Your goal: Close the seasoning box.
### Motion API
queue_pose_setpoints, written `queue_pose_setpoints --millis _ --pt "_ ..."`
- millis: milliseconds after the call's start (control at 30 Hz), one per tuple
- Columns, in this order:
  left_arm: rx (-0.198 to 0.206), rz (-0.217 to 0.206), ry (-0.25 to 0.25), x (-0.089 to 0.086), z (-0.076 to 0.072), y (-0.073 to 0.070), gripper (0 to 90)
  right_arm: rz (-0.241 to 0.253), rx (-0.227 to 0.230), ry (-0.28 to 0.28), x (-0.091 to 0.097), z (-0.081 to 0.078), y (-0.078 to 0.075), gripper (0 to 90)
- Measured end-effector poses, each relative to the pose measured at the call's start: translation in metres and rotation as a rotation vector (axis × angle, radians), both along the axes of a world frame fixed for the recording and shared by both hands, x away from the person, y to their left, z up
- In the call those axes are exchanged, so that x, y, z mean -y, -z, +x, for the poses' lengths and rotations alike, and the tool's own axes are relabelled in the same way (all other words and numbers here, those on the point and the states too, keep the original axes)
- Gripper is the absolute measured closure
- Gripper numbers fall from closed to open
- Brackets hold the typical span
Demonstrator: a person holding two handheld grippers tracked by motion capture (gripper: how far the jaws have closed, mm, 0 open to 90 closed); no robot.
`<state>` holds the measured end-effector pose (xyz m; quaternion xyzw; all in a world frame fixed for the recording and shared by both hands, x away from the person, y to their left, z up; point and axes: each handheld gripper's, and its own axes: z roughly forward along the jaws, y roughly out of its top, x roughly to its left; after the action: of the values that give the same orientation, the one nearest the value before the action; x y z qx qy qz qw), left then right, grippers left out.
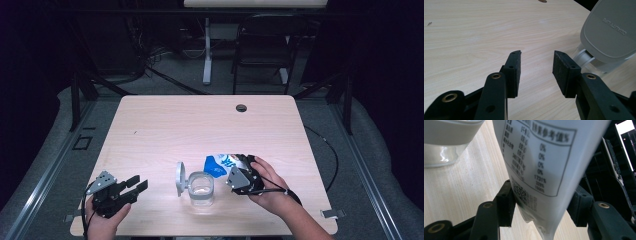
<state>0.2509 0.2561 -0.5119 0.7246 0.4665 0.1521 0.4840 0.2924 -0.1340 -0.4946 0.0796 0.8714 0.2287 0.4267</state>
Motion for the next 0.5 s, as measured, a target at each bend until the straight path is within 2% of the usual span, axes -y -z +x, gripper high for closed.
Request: queue_pose_setpoints --millis 267,333,500 --pt "0.0 0.001 -0.002 0.0003 0.0001 0.0005 58.7 -0.026 -0.01 -0.029 -0.0009 -0.0004 -0.0022 46.8" --pt "0.0 0.0 -0.002 0.0003 0.0001 0.0004 58.7 -0.056 -0.013 -0.032 -0.0015 -0.0012 -0.0038 46.8" --pt "0.0 0.001 -0.001 -0.0003 0.0 -0.0001 58.7 -0.075 -0.015 -0.05 -0.0035 -0.0023 -0.0044 46.9"
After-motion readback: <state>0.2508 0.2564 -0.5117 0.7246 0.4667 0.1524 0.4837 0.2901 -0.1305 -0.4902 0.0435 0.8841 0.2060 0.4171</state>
